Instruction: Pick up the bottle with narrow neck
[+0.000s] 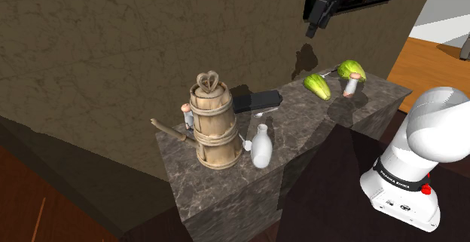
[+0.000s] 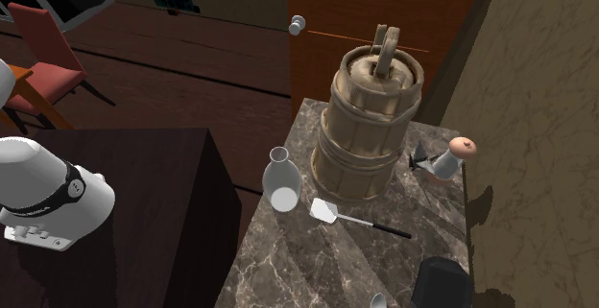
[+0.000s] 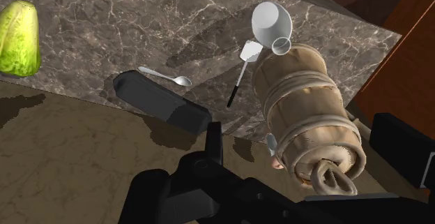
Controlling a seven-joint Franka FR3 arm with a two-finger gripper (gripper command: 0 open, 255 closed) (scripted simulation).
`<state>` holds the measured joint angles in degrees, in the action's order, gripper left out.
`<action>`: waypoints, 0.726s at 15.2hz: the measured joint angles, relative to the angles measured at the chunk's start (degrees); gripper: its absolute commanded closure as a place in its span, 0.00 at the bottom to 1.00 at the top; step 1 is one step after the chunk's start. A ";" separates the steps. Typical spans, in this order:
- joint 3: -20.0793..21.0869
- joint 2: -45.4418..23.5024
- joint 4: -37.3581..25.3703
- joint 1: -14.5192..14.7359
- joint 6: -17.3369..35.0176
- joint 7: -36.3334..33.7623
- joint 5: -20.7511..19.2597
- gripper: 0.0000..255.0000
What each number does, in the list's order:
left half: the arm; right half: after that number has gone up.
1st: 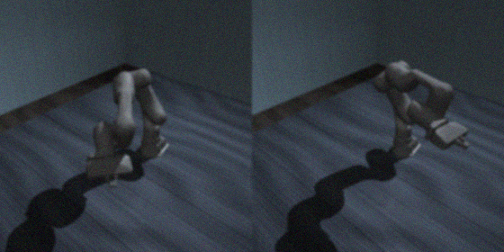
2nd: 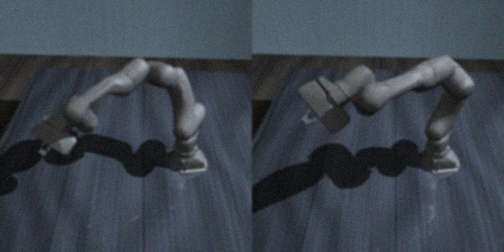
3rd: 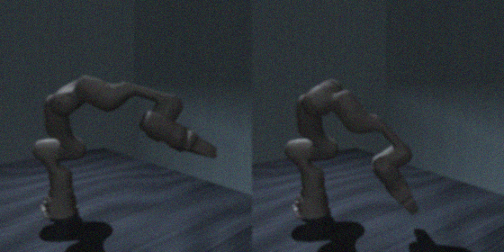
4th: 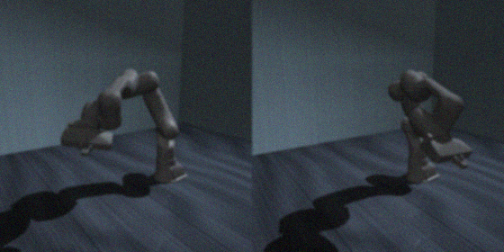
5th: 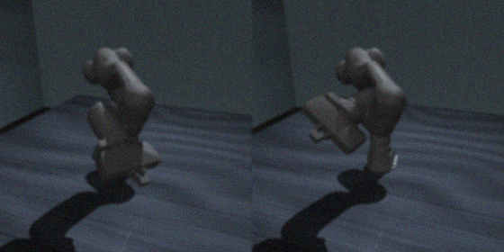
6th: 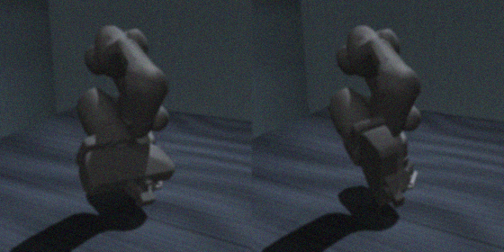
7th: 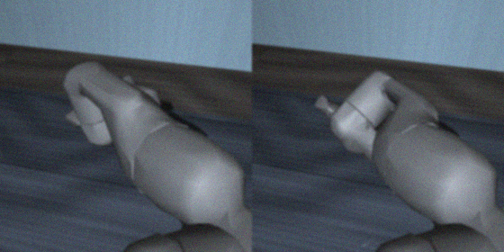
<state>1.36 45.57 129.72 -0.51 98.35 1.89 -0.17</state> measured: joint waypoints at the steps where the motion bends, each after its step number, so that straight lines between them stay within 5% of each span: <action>1: 0.00 0.00 0.00 0.00 0.00 0.00 0.00 0.00; 11: 2.79 -8.86 8.60 0.11 13.00 -3.97 1.22 0.00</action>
<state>4.15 36.70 138.32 -0.40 111.35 -2.08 1.05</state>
